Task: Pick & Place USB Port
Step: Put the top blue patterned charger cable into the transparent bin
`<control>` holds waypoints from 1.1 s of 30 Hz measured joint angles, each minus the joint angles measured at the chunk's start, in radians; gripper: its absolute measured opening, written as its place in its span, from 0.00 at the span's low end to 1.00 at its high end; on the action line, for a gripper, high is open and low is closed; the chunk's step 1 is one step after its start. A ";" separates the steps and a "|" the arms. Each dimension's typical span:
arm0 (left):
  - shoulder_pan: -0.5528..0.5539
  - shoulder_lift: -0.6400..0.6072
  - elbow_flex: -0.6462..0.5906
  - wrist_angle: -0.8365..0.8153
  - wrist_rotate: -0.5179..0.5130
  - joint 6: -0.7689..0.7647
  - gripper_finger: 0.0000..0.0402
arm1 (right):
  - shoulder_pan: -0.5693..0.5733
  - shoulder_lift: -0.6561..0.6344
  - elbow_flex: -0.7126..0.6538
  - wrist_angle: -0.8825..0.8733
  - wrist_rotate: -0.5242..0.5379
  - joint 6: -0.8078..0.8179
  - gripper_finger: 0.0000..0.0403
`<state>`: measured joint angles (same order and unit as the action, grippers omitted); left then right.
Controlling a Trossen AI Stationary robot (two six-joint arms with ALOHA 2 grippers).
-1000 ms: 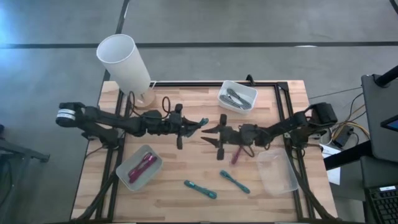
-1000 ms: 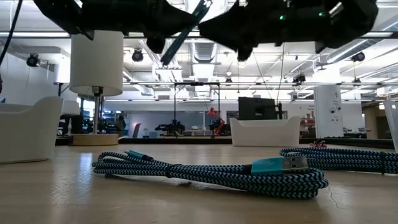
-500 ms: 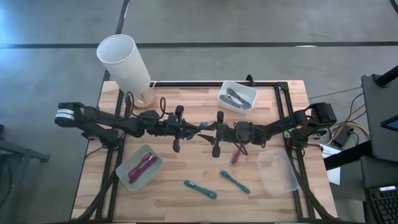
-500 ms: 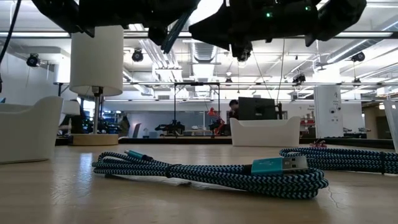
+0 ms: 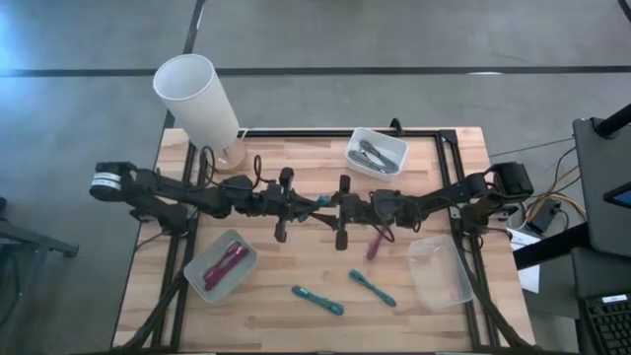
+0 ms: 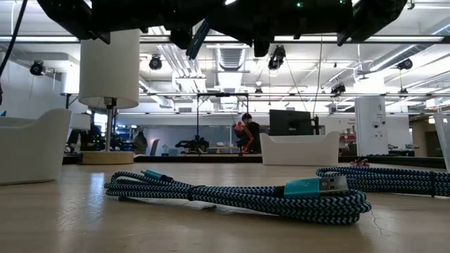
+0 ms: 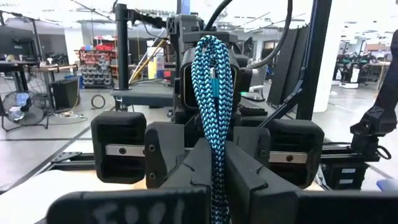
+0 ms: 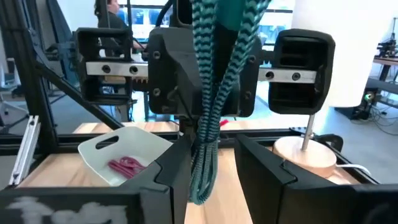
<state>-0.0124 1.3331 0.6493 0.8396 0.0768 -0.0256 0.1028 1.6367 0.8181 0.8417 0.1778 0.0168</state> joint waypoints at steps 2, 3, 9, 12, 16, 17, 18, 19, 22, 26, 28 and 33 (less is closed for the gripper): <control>0.000 0.002 0.000 0.007 0.001 0.000 0.04 | 0.000 0.000 0.007 0.000 0.001 0.002 0.29; 0.000 0.003 0.000 0.008 0.001 0.000 0.04 | 0.001 0.000 0.011 0.000 0.001 0.002 0.29; 0.000 0.015 0.000 0.010 0.001 0.000 0.05 | 0.001 0.001 0.014 -0.016 0.002 0.006 0.21; 0.000 0.016 0.000 0.008 0.000 -0.001 0.07 | 0.001 0.001 0.014 -0.039 0.003 0.007 0.14; 0.000 0.016 0.000 0.006 0.001 -0.002 0.09 | 0.002 0.001 0.014 -0.053 0.004 0.009 0.05; 0.000 0.016 0.000 0.002 0.001 -0.002 0.10 | 0.002 0.001 0.014 -0.054 0.004 0.009 0.05; 0.000 0.016 0.000 -0.003 0.001 -0.002 0.10 | 0.002 0.001 0.014 -0.057 0.005 0.009 0.04; 0.000 0.016 0.000 -0.009 0.000 -0.003 0.11 | 0.002 0.001 0.014 -0.061 0.005 0.010 0.04; 0.000 0.016 0.000 -0.033 -0.012 -0.013 0.12 | 0.002 0.001 0.013 -0.079 0.008 0.010 0.05; 0.000 0.016 0.000 -0.073 -0.036 -0.052 0.16 | 0.006 -0.015 0.013 -0.143 0.057 0.010 0.05; 0.002 0.016 0.001 -0.085 -0.047 -0.053 0.18 | 0.013 -0.041 0.012 -0.201 0.117 0.014 0.05; 0.000 0.015 0.001 -0.122 -0.078 -0.053 0.22 | 0.025 -0.146 0.012 -0.429 0.167 0.150 0.05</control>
<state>-0.0123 1.3483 0.6502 0.7174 -0.0010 -0.0788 0.1274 1.4907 0.8303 0.4131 0.3447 0.1666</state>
